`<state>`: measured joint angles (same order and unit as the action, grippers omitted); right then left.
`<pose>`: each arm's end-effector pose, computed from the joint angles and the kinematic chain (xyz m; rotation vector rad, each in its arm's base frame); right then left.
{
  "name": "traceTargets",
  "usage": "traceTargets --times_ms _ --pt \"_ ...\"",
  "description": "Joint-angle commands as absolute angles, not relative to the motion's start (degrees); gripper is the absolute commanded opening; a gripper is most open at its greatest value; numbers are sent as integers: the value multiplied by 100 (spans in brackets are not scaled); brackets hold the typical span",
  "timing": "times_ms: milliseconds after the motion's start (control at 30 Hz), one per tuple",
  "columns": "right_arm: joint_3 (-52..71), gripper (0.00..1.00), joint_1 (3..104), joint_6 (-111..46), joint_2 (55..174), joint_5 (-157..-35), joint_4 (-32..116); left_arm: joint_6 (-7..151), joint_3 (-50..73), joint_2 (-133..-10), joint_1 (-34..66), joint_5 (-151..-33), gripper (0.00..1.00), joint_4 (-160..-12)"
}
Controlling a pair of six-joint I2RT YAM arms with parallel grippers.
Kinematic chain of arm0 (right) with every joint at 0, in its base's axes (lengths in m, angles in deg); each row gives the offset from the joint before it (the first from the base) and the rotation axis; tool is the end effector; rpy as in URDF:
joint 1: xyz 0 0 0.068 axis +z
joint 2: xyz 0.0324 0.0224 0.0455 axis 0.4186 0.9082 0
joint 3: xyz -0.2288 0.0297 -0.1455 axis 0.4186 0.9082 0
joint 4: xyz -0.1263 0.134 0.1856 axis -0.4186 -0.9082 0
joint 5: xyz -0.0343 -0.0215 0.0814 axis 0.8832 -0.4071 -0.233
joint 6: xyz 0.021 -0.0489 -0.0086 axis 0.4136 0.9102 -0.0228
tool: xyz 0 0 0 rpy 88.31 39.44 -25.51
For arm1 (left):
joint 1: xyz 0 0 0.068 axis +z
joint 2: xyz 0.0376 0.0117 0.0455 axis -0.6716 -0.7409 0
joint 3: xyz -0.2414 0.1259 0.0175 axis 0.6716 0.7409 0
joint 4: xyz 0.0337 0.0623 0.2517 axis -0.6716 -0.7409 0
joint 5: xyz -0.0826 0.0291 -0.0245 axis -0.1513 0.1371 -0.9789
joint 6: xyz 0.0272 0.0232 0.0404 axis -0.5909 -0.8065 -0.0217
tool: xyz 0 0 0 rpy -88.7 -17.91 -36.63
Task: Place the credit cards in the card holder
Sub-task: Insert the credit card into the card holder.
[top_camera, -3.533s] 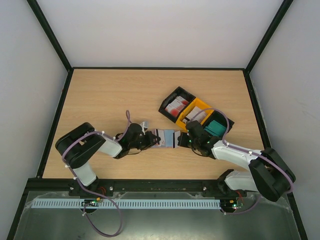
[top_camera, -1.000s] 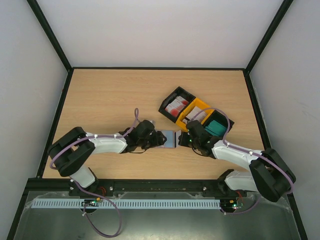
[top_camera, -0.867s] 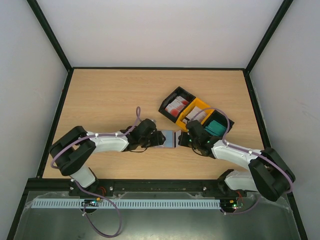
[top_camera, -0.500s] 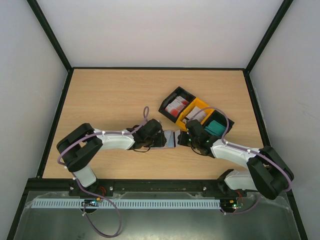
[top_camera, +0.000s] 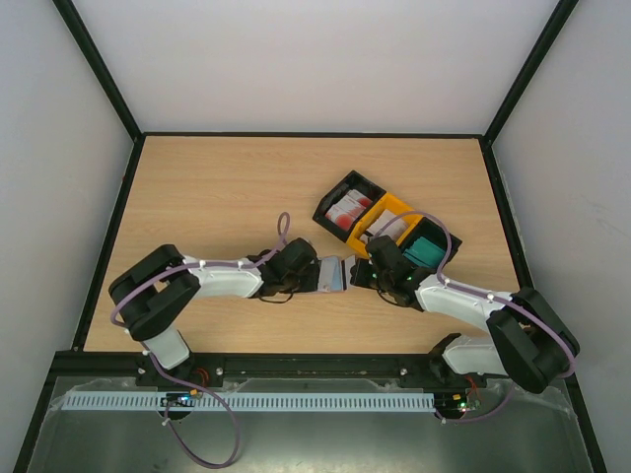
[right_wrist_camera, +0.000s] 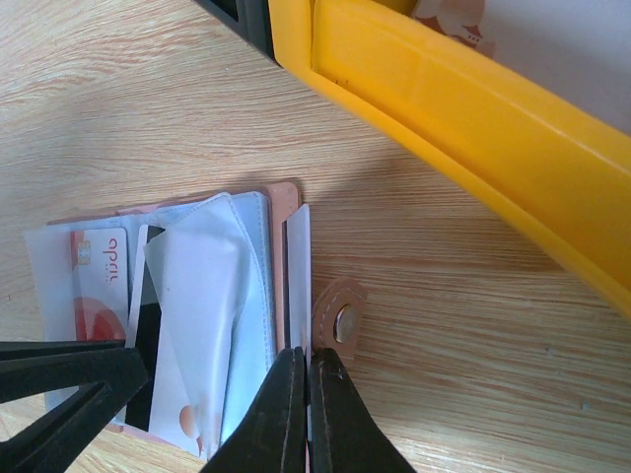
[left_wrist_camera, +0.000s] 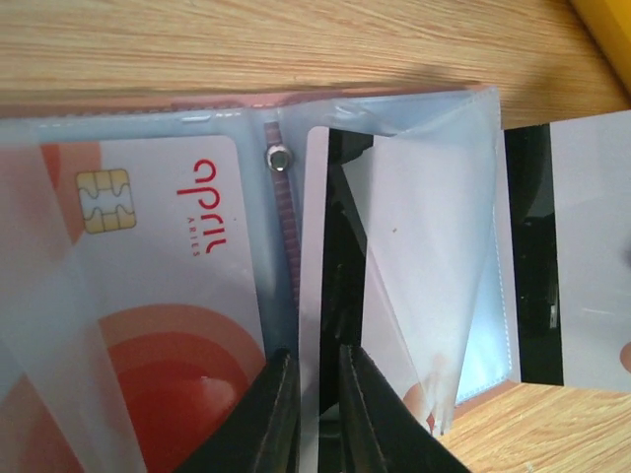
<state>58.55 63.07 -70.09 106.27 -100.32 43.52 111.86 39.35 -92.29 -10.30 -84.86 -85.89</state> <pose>0.1782 0.1501 0.1546 0.0203 2.5341 0.8895 0.1936 -0.2533 0.1382 0.0308 2.6097 -0.7755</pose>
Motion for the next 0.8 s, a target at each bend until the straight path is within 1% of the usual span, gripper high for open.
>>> traceTargets --times_ms 0,67,100,500,667,767 --pt "5829 2 6342 -6937 10762 -10079 4239 11319 4110 -9134 -1039 -8444 10 -8675" --pt "5824 2 6342 -6939 10768 -10097 4246 11347 4123 -9155 -1033 -8406 3 -8681" --pt "5823 2 6342 -6940 10772 -10100 4250 11354 4134 -9148 -1032 -8389 3 -8676" --pt "5789 2 6342 -6942 10781 -10114 4266 11746 4560 -8820 -860 -7812 3 -8590" --pt "5779 2 6342 -6947 10800 -10138 4283 11854 4732 -8772 -795 -7863 3 -8423" --pt "5780 2 6341 -6948 10790 -10158 4302 11831 4738 -8880 -799 -8158 3 -8204"
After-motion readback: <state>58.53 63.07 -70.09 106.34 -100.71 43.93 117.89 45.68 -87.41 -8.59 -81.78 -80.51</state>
